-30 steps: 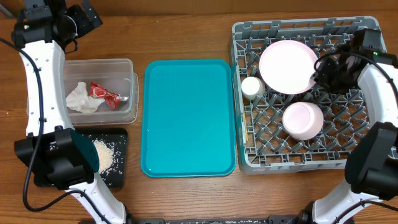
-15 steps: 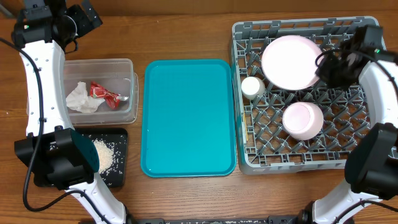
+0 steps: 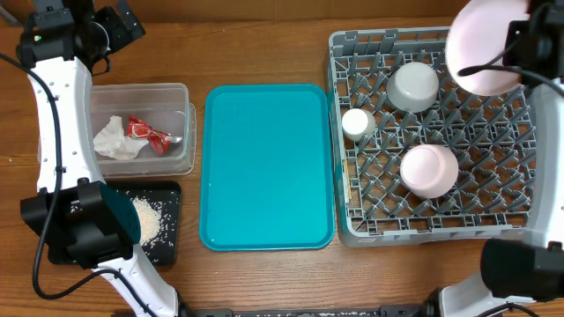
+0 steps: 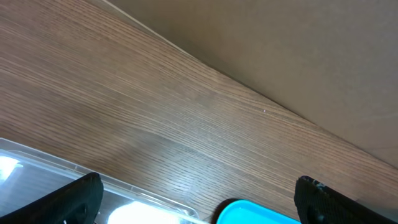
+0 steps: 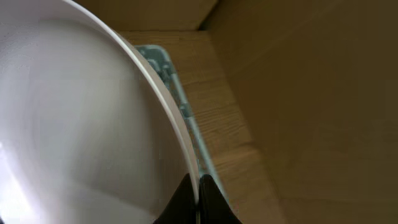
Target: Sort waste into correct bins and load items into the dishwasher
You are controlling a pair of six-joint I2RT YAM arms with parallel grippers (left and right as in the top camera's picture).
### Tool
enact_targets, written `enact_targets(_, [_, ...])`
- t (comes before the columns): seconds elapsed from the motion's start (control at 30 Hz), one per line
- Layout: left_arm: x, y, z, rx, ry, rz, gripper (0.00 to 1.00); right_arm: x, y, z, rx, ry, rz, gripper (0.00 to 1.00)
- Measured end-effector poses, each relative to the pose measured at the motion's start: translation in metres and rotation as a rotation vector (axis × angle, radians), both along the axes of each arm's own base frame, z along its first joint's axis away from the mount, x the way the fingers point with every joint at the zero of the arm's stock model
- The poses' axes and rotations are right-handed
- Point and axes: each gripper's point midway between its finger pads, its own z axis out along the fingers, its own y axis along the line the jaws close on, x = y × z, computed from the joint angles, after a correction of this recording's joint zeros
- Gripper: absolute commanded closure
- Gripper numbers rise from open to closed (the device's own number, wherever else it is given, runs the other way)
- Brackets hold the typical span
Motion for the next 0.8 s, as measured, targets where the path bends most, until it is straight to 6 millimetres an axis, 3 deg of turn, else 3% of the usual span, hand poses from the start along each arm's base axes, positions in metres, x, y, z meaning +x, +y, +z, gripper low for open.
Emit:
enact_targets(0.17, [0.0,0.0,0.0,0.0,0.0,0.0,0.0,-0.008,0.013,0.005,-0.222,0.172,0.055,0.96])
enact_targets(0.33, [0.0,0.0,0.0,0.0,0.0,0.0,0.0,-0.012,0.022,0.007,-0.336,0.291,0.124,0.96])
enact_targets(0.63, [0.0,0.0,0.0,0.0,0.0,0.0,0.0,-0.01,0.003,0.003,-0.393,0.382,0.15,0.96])
enact_targets(0.8, [0.0,0.0,0.0,0.0,0.0,0.0,0.0,0.004,-0.007,-0.019,-0.423,0.418,0.175,0.96])
